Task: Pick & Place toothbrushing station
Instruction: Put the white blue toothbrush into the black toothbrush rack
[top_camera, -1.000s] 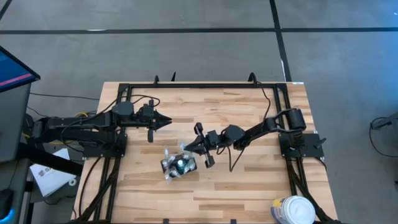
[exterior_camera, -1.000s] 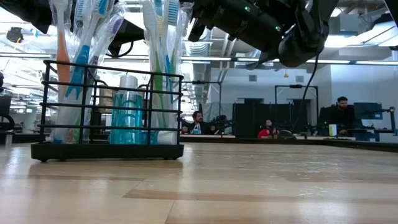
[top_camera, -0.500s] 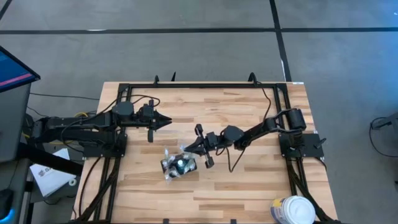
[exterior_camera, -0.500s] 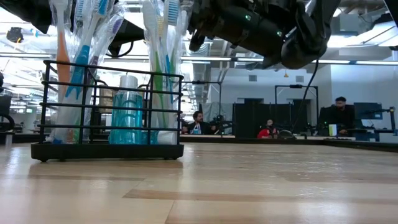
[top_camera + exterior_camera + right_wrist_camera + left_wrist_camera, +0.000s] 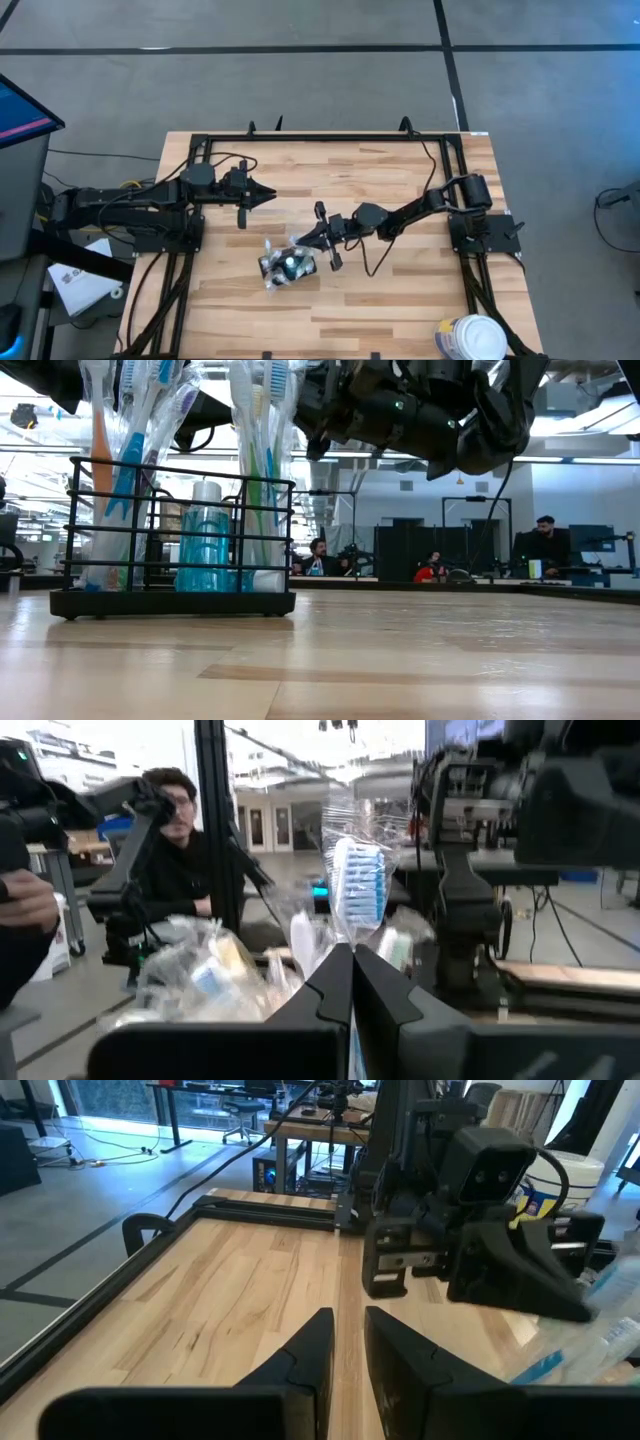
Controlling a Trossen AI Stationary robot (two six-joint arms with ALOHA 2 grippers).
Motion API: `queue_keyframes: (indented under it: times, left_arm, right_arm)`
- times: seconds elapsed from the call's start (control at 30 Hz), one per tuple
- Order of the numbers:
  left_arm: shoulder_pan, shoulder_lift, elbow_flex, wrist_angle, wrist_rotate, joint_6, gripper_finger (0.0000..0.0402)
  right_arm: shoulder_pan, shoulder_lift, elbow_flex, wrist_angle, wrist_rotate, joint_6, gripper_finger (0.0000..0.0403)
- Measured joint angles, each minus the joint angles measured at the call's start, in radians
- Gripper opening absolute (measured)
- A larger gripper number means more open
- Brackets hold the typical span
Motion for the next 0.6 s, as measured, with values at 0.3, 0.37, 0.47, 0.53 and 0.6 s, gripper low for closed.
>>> queue_keyframes:
  times: [0.3, 0.37, 0.47, 0.53, 0.6]
  left_arm:
    - [0.000, 0.000, 0.000, 0.000, 0.000, 0.000, 0.0053]
    - [0.000, 0.000, 0.000, 0.000, 0.000, 0.000, 0.0053]
    - [0.000, 0.000, 0.000, 0.000, 0.000, 0.000, 0.0053]
    - [0.000, 0.000, -0.009, 0.008, 0.000, 0.000, 0.0053]
    - [0.000, 0.000, -0.022, 0.005, -0.001, 0.000, 0.0053]
  right_arm:
    - [-0.009, 0.000, 0.000, -0.107, 0.000, -0.005, 0.0000]
    - [-0.010, 0.000, 0.000, -0.121, 0.001, -0.005, 0.0000]
    - [-0.010, 0.000, 0.000, -0.127, 0.000, -0.005, 0.0000]
    - [-0.011, 0.000, 0.000, -0.140, 0.000, -0.005, 0.0000]
    - [-0.013, 0.000, 0.001, -0.171, 0.000, -0.005, 0.0000]
